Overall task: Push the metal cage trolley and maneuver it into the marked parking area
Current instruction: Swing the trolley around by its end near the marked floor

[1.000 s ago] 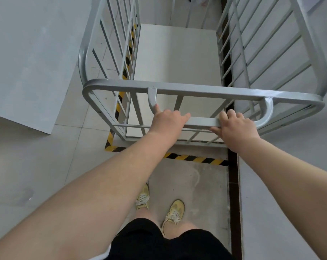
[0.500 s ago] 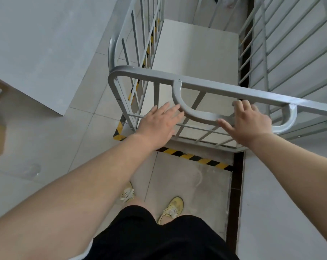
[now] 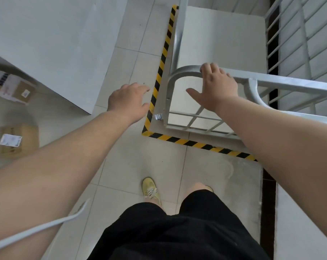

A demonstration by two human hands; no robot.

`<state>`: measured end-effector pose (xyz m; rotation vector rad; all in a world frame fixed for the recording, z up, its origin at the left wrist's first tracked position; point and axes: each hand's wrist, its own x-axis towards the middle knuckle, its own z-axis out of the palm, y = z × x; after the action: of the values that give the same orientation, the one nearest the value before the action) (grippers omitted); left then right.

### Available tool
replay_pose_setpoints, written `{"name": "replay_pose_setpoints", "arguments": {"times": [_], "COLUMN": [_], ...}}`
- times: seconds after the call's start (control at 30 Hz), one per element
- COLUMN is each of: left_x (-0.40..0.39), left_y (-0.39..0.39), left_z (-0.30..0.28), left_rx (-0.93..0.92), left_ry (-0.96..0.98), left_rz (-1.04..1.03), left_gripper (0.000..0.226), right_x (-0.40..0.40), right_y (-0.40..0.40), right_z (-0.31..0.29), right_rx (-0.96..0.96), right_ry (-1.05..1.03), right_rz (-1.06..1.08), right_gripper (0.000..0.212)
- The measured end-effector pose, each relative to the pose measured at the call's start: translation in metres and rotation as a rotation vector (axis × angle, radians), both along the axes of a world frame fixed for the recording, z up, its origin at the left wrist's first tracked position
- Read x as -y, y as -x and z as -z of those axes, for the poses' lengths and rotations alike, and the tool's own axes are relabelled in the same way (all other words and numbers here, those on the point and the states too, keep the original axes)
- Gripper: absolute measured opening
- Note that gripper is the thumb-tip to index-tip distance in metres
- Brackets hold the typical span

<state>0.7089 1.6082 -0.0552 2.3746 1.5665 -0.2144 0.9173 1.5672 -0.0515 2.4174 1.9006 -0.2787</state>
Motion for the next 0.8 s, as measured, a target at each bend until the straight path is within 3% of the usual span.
{"name": "replay_pose_setpoints", "arguments": {"times": [0.2, 0.43, 0.8], "left_x": [-0.059, -0.140, -0.266], "left_y": [0.037, 0.008, -0.039], "left_z": [0.008, 0.013, 0.002], "left_rx": [-0.008, 0.035, 0.126], "left_ry": [0.012, 0.010, 0.014], "left_rz": [0.016, 0.137, 0.492], "left_gripper": [0.047, 0.047, 0.048], "right_x": [-0.066, -0.148, -0.195], "right_y": [0.049, 0.041, 0.032], "right_z": [0.002, -0.005, 0.006], "right_rx": [-0.116, -0.184, -0.268], "right_ry": [-0.124, -0.348, -0.164], "right_rz": [0.175, 0.267, 0.721], "right_gripper": [0.075, 0.072, 0.055]}}
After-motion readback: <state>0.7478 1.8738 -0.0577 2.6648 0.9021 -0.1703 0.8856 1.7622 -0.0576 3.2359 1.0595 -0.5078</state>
